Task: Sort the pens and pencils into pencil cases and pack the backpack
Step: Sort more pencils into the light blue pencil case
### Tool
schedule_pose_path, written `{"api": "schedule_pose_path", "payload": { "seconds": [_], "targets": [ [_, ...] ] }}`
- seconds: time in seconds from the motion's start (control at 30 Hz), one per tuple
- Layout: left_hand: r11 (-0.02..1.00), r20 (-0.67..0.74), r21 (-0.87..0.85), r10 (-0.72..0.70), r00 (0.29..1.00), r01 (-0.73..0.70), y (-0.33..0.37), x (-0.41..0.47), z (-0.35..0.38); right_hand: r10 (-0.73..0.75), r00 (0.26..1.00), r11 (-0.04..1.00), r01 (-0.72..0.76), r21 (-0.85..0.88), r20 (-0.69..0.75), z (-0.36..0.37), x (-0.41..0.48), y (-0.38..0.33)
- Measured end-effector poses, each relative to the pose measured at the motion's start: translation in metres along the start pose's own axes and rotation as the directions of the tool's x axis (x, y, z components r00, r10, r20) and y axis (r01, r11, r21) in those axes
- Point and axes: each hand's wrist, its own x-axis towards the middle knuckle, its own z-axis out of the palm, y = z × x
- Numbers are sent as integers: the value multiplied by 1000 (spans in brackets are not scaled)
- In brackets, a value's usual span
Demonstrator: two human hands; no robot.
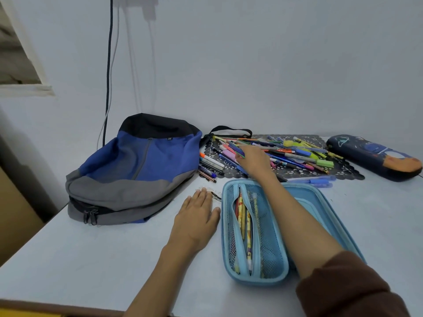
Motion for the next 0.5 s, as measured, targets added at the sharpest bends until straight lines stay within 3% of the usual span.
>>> {"api": "schedule_pose_path", "payload": {
  "seconds": [0.27, 0.5],
  "targets": [
    [1000, 1, 9, 5, 1000, -5, -1, 0, 0, 123, 988, 981, -108, -159, 89, 8, 3, -3],
    [1000, 14, 14, -4, 1000, 3, -1, 1, 0, 119, 987, 976, -96, -197, 106, 4, 3, -8]
  ]
}}
